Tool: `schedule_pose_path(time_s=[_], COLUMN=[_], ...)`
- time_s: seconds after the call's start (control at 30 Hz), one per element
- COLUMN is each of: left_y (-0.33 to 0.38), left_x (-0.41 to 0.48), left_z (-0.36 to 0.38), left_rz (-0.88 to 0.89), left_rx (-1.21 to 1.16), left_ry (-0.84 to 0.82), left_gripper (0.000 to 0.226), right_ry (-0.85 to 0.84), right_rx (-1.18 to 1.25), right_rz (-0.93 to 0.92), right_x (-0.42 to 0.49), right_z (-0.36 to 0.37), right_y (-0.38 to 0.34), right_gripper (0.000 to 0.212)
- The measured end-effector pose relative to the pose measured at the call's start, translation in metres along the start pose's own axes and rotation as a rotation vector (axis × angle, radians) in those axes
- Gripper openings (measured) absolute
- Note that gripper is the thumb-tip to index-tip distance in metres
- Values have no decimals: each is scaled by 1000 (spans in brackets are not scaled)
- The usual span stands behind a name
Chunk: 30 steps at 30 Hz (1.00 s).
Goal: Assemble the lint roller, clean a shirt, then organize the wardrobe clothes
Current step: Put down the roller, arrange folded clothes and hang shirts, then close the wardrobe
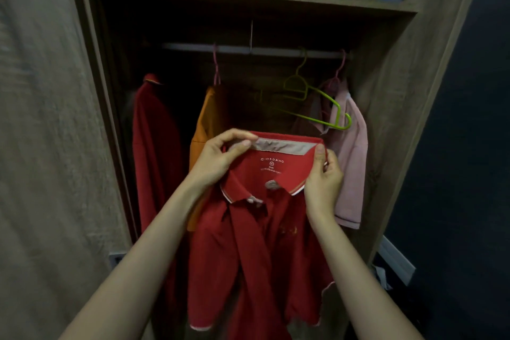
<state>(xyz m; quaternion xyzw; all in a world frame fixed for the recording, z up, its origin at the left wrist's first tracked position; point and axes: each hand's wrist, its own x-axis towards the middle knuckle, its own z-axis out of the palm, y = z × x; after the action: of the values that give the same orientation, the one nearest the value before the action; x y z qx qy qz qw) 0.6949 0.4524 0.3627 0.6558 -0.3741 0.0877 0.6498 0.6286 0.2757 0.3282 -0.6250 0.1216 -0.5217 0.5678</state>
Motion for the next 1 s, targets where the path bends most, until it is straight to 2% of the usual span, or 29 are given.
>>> schedule_pose_path(time_s=[0.07,0.17,0.3,0.47,0.53,0.67,0.8,0.9,1.0], left_y=[-2,-10,-25,-31,-30,-8,-1,-3,-1], left_x=[-1,-2,-8,-18,-16,-11,-8,-3,6], left_z=[-10,-20,-27,-25,-27,-31,-26,-21,-14], left_rz=[59,82,212,165,119,-118,-213,-234,-259], left_rx=[110,269,659,976,886,281,-73,-243,-356], left_ry=[-41,-25,10,-44,-140,-344,-255,-199,-160], left_gripper=[23,42,60,72,80,83,77,70,74], right_ry=[4,-7,-27,-43,-49,-56,-84,-111,-177], right_rx=[-1,37,79,128,163,202,248,239,203], right_rz=[-12,-34,-14,6,34,63,115,121,118], right_x=[8,16,20,24,27,30,33,35,39], right_z=[-2,-4,-4,-8,-10,-13,-14,-16,-20], right_y=[-4,-12,-18,-21,-17,-5,3,6,13], right_gripper=[34,37,38,39,44,51,50,45,48])
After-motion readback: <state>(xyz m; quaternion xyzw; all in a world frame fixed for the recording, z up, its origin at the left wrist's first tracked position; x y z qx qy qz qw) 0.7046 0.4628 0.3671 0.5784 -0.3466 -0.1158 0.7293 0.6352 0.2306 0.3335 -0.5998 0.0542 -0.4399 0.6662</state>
